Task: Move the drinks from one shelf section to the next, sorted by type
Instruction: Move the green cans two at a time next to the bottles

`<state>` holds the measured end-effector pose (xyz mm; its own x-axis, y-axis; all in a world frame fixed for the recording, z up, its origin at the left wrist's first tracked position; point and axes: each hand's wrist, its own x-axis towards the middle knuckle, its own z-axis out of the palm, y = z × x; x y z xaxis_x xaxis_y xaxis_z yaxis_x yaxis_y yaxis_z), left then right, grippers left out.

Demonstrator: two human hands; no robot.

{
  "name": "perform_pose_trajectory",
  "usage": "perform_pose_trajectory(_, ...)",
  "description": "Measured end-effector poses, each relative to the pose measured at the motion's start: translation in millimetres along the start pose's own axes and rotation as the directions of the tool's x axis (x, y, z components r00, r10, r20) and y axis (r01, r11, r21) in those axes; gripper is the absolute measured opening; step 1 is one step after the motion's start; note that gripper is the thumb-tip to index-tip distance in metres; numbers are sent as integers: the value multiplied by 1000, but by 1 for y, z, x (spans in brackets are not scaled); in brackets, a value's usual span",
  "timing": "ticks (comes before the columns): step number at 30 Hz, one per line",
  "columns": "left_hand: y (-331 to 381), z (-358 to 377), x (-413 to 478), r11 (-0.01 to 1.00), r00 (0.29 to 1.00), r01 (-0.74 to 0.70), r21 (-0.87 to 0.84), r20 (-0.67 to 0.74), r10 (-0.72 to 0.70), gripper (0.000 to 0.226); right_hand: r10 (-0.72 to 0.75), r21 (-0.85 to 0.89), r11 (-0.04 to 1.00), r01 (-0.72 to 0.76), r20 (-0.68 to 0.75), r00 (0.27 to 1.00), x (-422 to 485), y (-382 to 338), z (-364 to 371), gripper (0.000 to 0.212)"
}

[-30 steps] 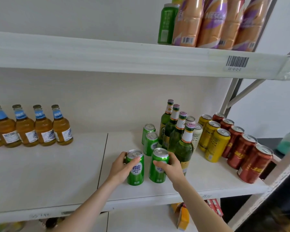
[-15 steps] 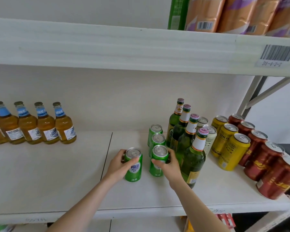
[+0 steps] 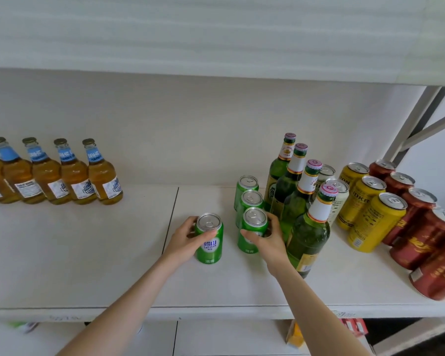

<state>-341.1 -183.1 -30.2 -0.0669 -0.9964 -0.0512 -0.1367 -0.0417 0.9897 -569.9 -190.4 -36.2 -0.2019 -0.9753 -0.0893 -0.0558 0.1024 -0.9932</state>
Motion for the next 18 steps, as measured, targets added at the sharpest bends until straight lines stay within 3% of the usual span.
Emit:
perform_pose_trajectory(9, 5, 1, -11, 999, 999, 32, -20, 10, -32, 62, -16, 31, 999, 15, 29, 999, -31, 14, 0, 100)
perform_pose_trajectory(18, 7, 11, -35, 1000, 999, 24, -16, 45, -24, 58, 6, -58, 998, 0, 112, 994, -82, 38, -15, 91)
